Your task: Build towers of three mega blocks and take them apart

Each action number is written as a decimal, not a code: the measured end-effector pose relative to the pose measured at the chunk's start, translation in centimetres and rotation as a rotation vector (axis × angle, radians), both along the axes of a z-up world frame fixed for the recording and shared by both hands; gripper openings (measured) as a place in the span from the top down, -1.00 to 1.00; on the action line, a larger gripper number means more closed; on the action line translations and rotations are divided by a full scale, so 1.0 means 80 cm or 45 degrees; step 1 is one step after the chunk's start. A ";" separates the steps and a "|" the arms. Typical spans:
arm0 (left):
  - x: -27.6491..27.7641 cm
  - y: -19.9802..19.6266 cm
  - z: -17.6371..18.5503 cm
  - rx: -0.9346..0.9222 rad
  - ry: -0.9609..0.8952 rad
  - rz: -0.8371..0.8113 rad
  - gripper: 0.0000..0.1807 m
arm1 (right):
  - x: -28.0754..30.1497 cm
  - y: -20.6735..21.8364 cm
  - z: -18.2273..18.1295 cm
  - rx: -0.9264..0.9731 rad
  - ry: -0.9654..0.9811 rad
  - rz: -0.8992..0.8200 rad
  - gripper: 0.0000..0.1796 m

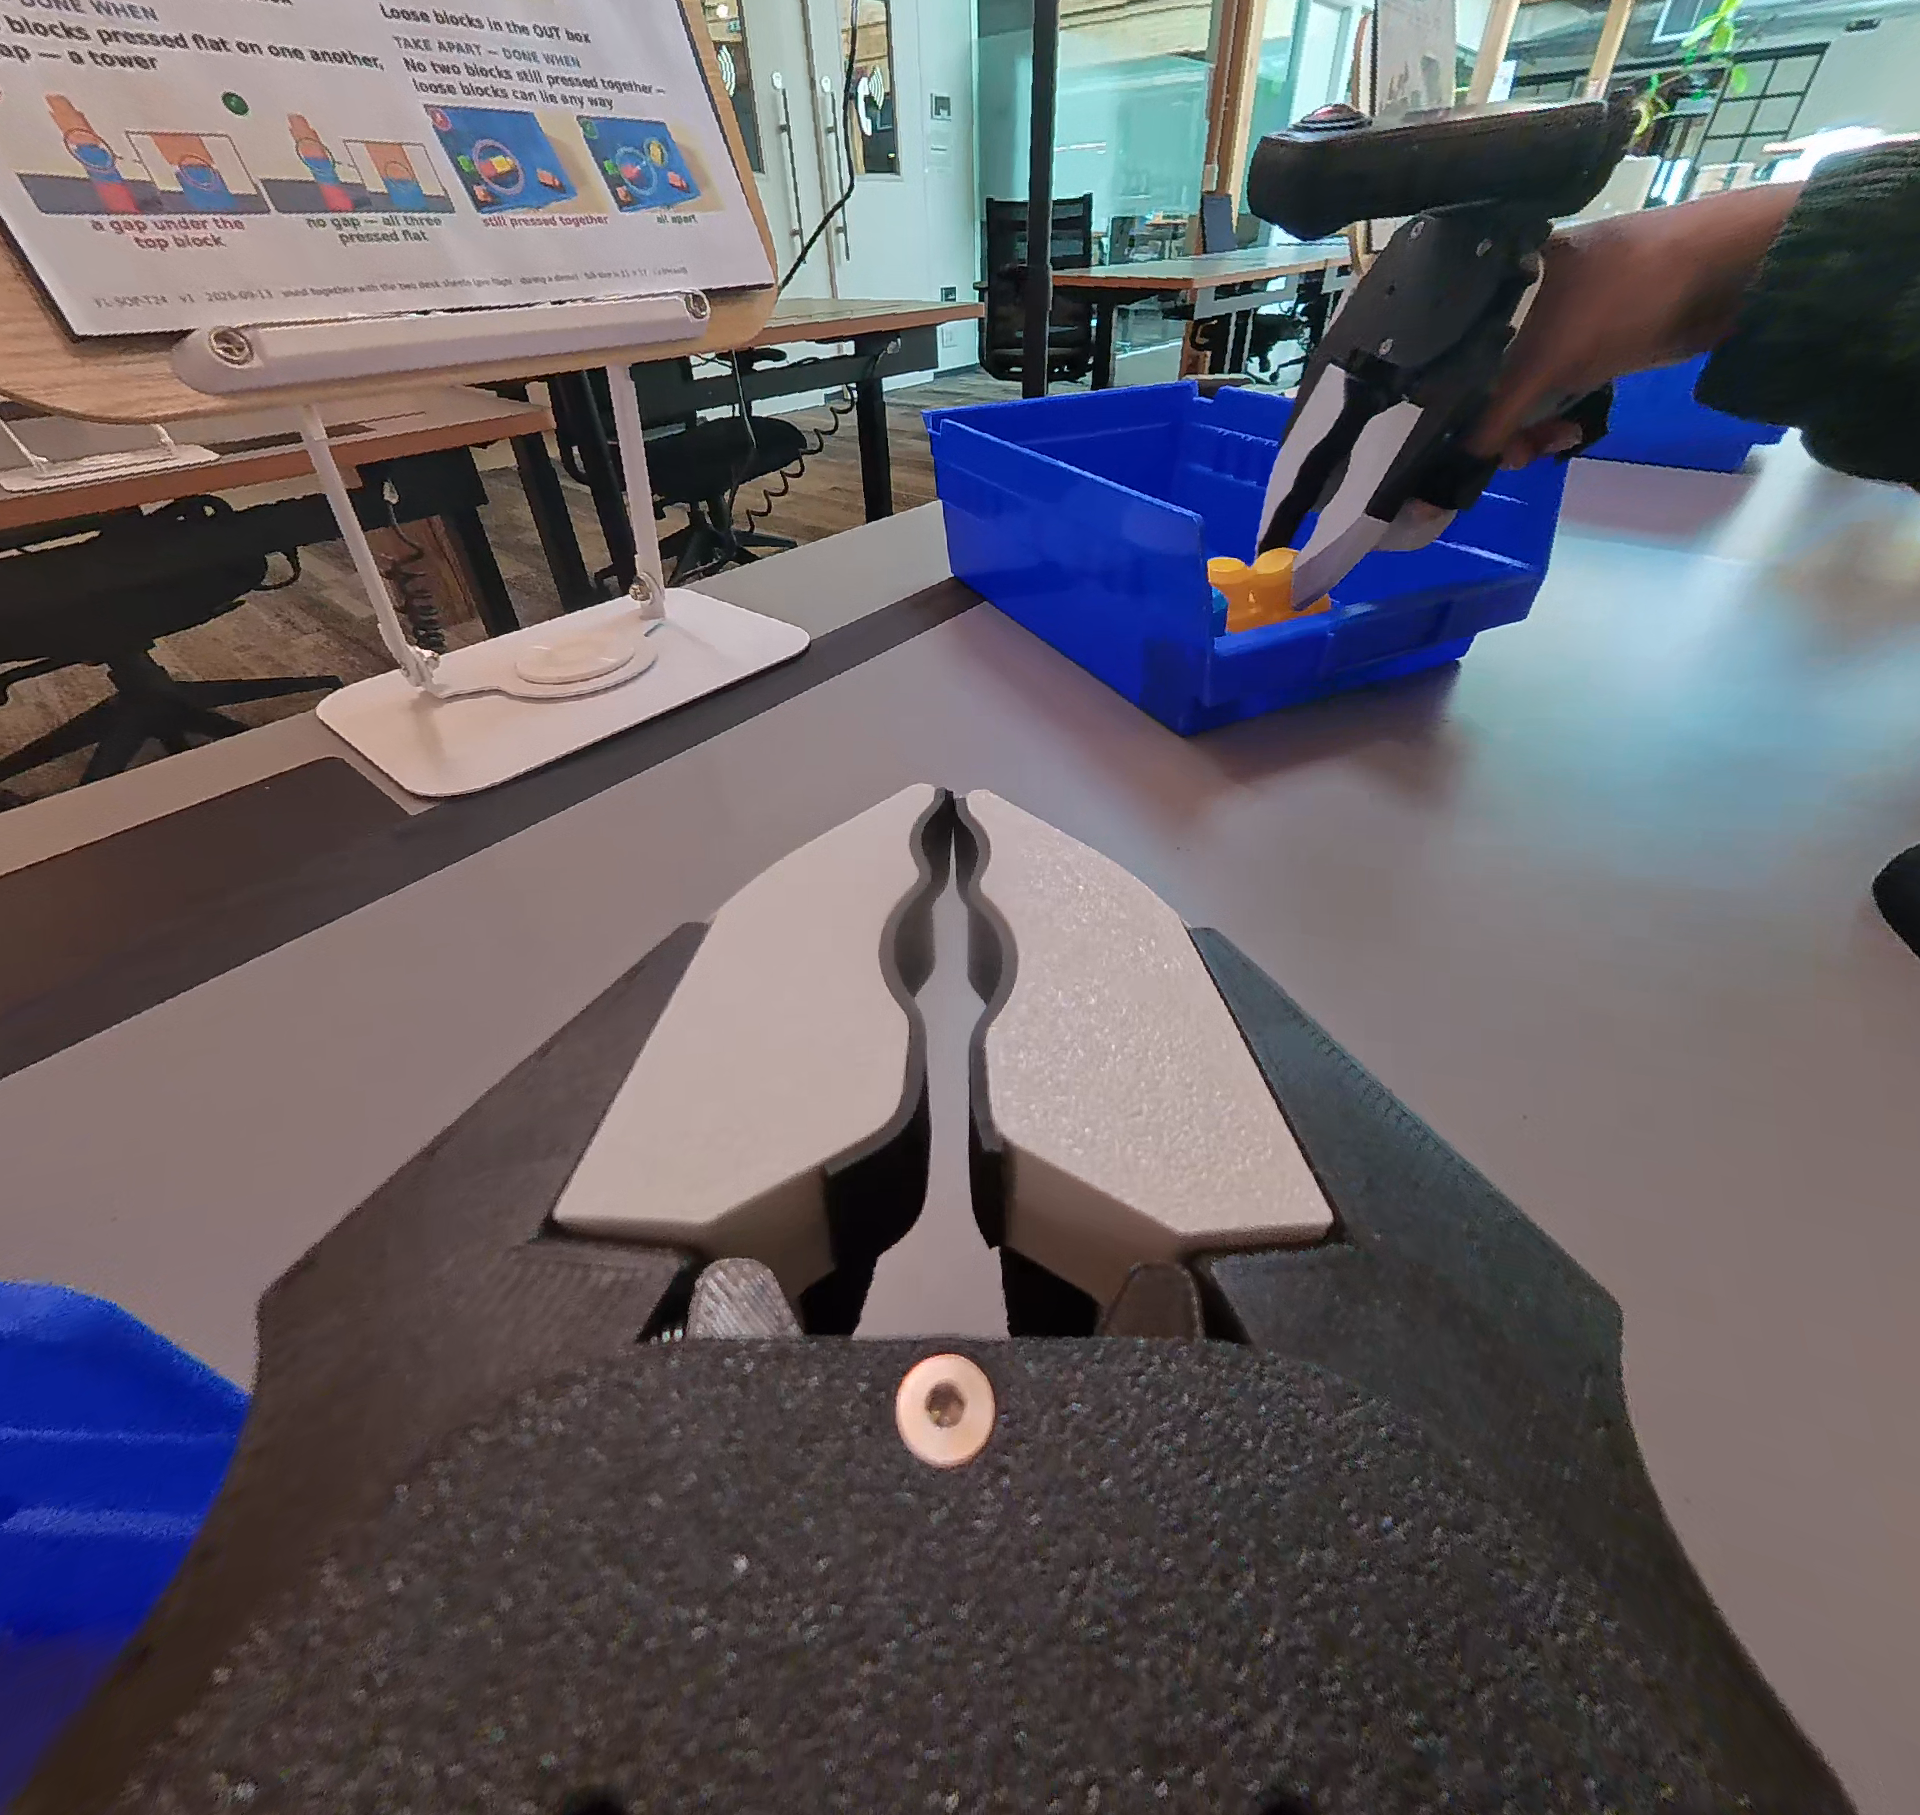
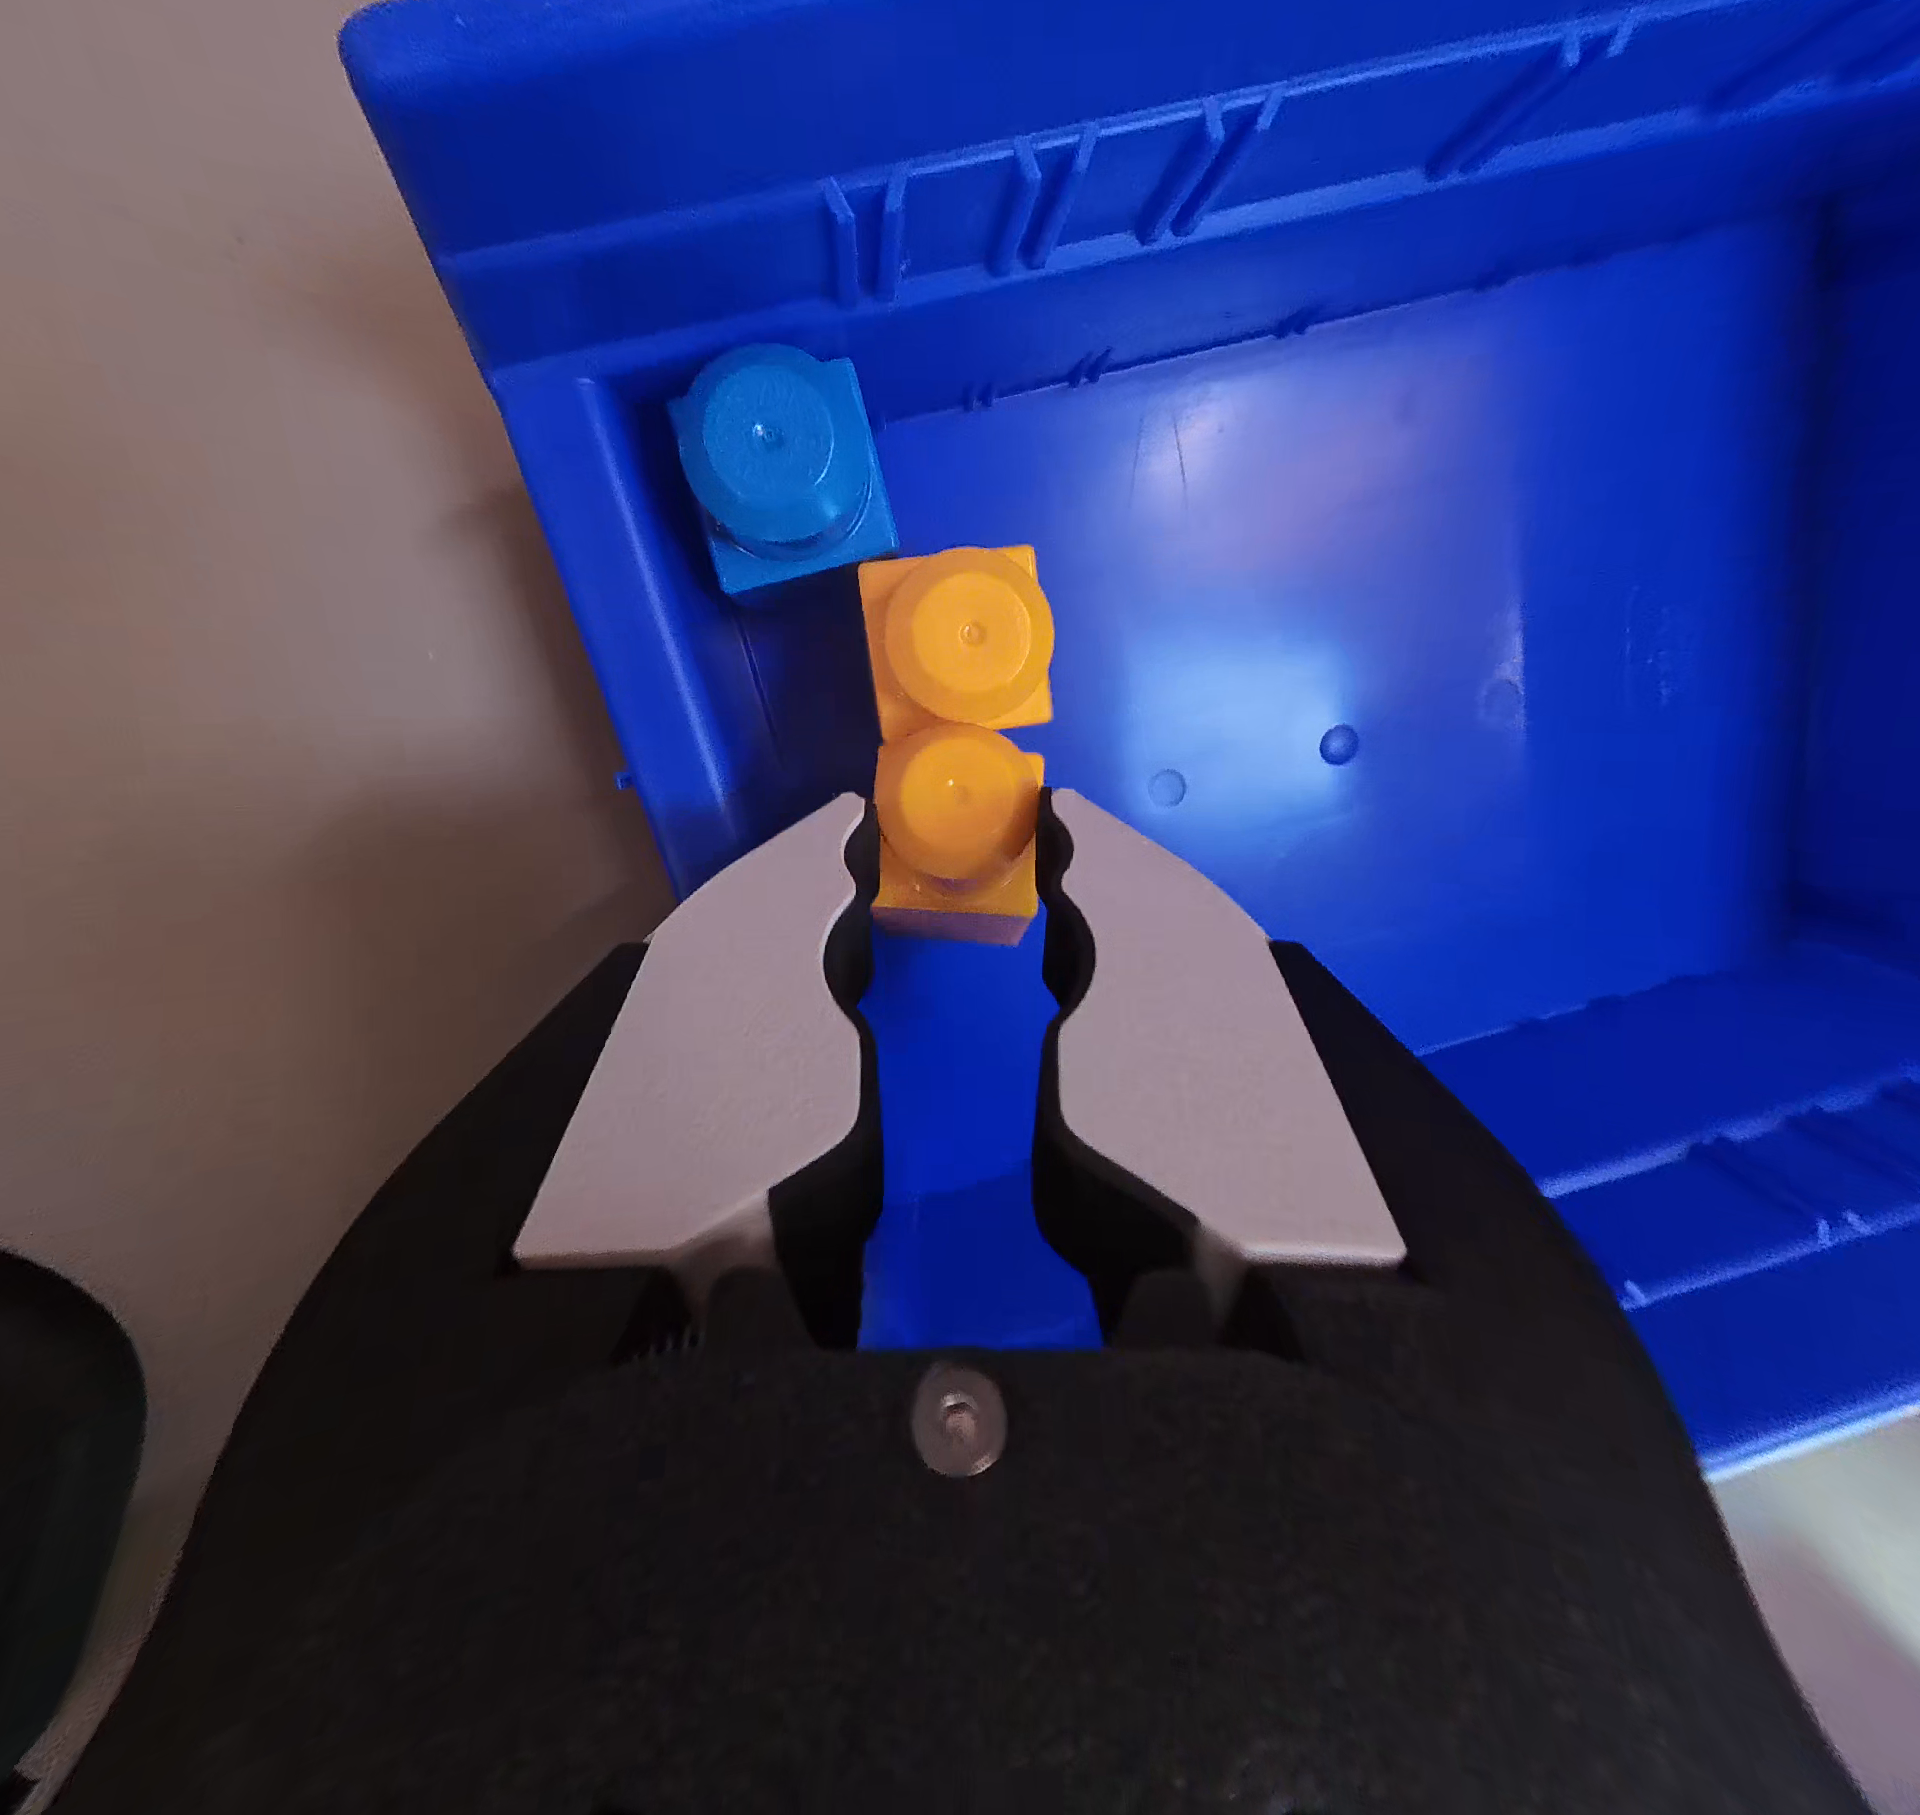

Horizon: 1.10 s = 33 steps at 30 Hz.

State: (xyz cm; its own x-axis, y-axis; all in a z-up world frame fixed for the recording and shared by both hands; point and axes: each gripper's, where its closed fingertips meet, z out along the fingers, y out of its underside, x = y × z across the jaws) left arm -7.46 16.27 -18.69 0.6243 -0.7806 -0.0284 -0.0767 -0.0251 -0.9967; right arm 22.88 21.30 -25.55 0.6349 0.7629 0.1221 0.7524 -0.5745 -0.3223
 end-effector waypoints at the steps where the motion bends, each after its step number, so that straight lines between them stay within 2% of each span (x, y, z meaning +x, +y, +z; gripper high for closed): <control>1: 0.000 0.000 0.000 -0.001 0.002 -0.003 1.00 | -0.002 0.001 -0.001 0.002 0.020 0.014 0.68; 6: 0.002 -0.002 -0.002 -0.007 0.009 -0.017 1.00 | -0.002 -0.002 -0.007 -0.080 0.079 0.031 0.67; 15: 0.005 -0.002 -0.006 -0.022 0.021 -0.032 1.00 | 0.007 -0.007 0.000 -0.090 0.026 0.039 0.62; 17: 0.005 -0.003 -0.007 -0.022 0.026 -0.034 1.00 | 0.007 -0.006 -0.002 -0.088 0.007 0.043 0.69; 21: 0.005 -0.003 -0.007 -0.025 0.026 -0.036 1.00 | 0.002 0.000 0.005 -0.023 0.032 0.065 0.70; 27: 0.006 -0.003 -0.009 -0.030 0.034 -0.042 1.00 | -0.009 0.012 0.022 0.118 0.221 0.035 0.70; 33: 0.007 -0.003 -0.012 -0.037 0.040 -0.048 1.00 | 0.000 -0.002 0.005 0.097 0.076 -0.069 0.70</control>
